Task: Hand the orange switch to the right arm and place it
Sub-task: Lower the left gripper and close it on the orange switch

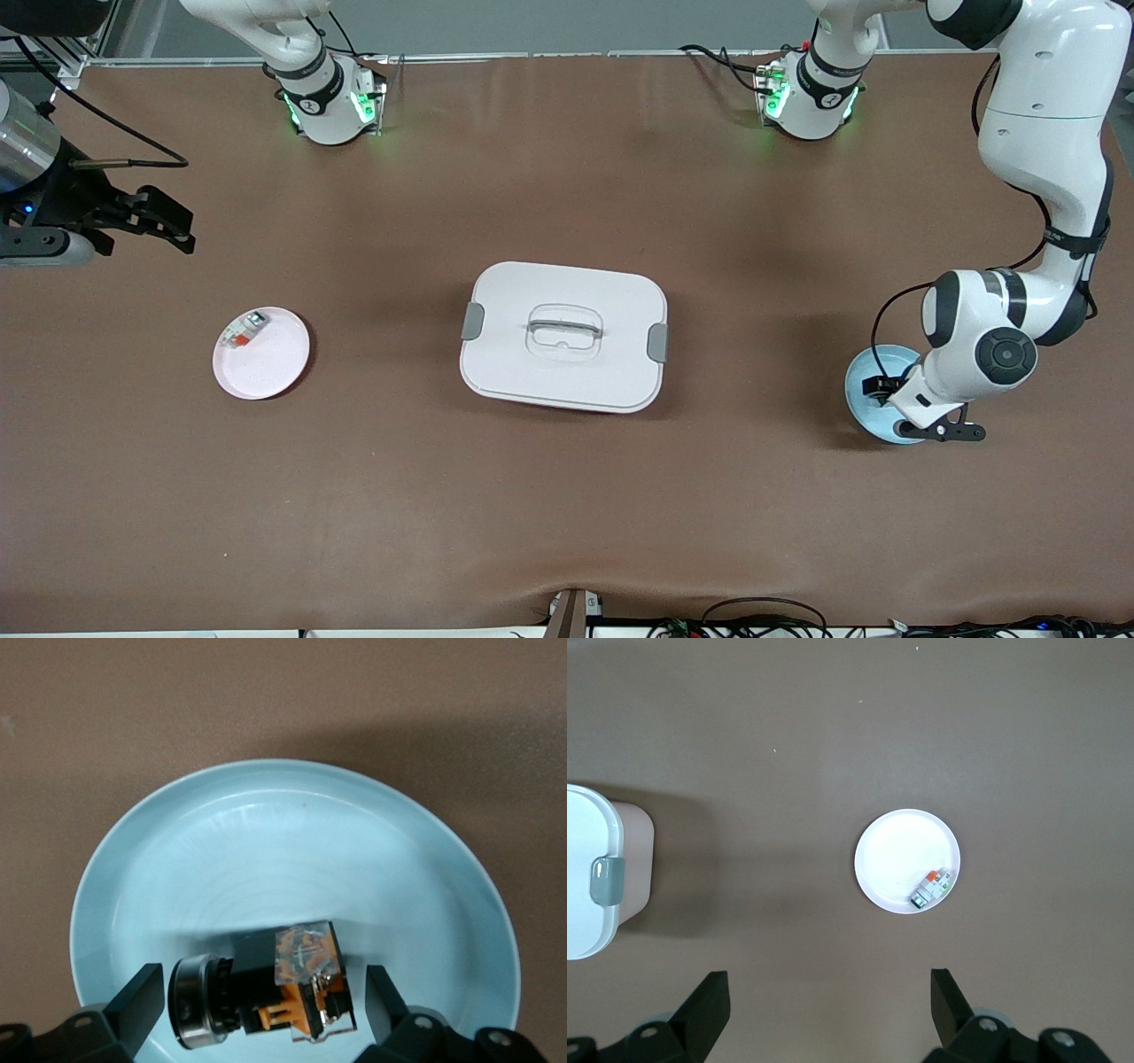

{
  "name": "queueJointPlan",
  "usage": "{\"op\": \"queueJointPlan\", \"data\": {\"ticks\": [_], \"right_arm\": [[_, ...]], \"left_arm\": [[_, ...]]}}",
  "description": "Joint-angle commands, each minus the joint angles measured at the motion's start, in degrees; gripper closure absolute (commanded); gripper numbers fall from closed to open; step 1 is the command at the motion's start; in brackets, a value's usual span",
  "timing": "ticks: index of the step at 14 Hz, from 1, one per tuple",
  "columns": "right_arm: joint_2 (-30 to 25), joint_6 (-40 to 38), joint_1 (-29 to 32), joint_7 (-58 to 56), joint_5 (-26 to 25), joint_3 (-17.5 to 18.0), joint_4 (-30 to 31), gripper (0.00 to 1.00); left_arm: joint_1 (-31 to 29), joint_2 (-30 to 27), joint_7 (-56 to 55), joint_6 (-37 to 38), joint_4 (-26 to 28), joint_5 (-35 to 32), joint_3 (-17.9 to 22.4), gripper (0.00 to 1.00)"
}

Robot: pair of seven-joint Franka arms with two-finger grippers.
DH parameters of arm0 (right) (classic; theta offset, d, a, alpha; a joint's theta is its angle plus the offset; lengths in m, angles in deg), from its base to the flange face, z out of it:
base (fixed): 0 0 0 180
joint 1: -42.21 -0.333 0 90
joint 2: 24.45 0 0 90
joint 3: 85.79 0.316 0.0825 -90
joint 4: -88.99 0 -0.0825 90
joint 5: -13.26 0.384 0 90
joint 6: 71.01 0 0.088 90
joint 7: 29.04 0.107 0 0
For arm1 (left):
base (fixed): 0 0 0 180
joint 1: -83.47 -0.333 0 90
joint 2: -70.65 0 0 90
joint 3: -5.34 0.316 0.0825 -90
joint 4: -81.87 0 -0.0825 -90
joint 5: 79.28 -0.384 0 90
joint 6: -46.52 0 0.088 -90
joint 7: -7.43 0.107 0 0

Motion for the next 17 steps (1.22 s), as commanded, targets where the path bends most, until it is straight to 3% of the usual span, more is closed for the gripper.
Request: {"op": "queueJointPlan", "data": {"ticks": [1,17], "right_arm": [[0.57,-0.85,0.56,-0.13,-0.91,-0.26,-1.45,0.0],[0.57,-0.68,4.17,-0.13,-0.04,-0.35,-2.51,0.0]], "left_arm": [[-0.69,-0.18,-0.46,-1.02,0.45,-0.31,-0.28,0.0],[-0.69,-0.26,-0.55,-1.02,-0.08,3.47,-0.1,0.09]]}}
